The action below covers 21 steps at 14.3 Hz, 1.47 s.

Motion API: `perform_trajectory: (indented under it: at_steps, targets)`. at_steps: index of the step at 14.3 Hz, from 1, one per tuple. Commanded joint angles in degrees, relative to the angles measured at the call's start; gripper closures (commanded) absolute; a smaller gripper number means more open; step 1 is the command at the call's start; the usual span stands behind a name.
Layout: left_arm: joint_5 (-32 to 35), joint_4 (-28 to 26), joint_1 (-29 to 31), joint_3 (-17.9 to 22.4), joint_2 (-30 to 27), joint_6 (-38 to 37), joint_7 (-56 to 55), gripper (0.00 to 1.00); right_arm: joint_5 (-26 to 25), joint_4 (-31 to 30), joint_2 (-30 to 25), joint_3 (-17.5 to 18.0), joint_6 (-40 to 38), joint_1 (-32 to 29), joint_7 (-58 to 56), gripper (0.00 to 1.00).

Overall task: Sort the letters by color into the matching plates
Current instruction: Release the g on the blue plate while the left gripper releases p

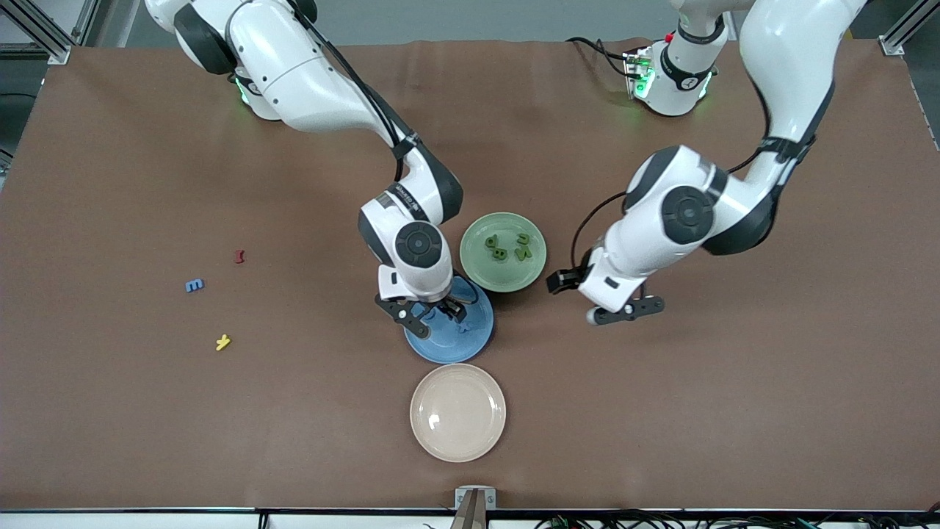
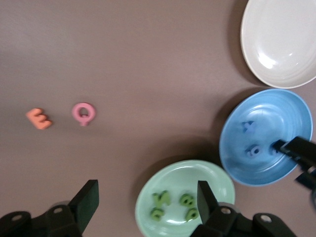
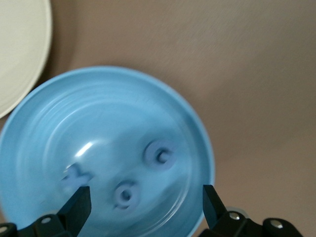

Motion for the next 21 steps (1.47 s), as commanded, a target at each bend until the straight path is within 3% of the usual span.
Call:
perform_trajectory:
  at_steps: [1, 5, 7, 10, 14, 21]
  targets:
    - [-6.34, -7.68, -0.13, 5.28, -9.18, -0.01, 9.30, 0.11, -0.78, -3.63, -4.84, 0.60, -2.37, -2.78, -3.04, 0.00]
    - [-10.14, -13.40, 0.13, 13.10, -16.56, -0.97, 21.26, 0.12, -0.78, -14.77, -14.41, 0.69, -1.85, -7.69, -14.18, 0.00]
    - [-10.05, -13.50, 3.97, 15.31, -18.85, -3.51, 26.88, 0.11, -0.70, -21.01, -19.94, 0.69, -1.85, -11.11, -20.23, 0.00]
    - [-9.52, -10.08, 9.96, 15.32, -19.74, -5.63, 29.19, 0.08, -0.70, -27.61, -25.32, 0.60, -1.67, -15.60, -27.53, 0.00]
    - [-9.26, -3.75, 14.63, 15.40, -21.14, -13.89, 33.76, 0.01, -0.70, -33.59, -30.77, 0.69, -1.67, -23.86, -42.47, 0.00]
    - [-7.24, 1.79, 16.66, 15.49, -23.43, -17.41, 36.57, 0.01, -0.70, -42.04, -33.42, 0.60, 4.64, -38.27, -69.72, 0.00]
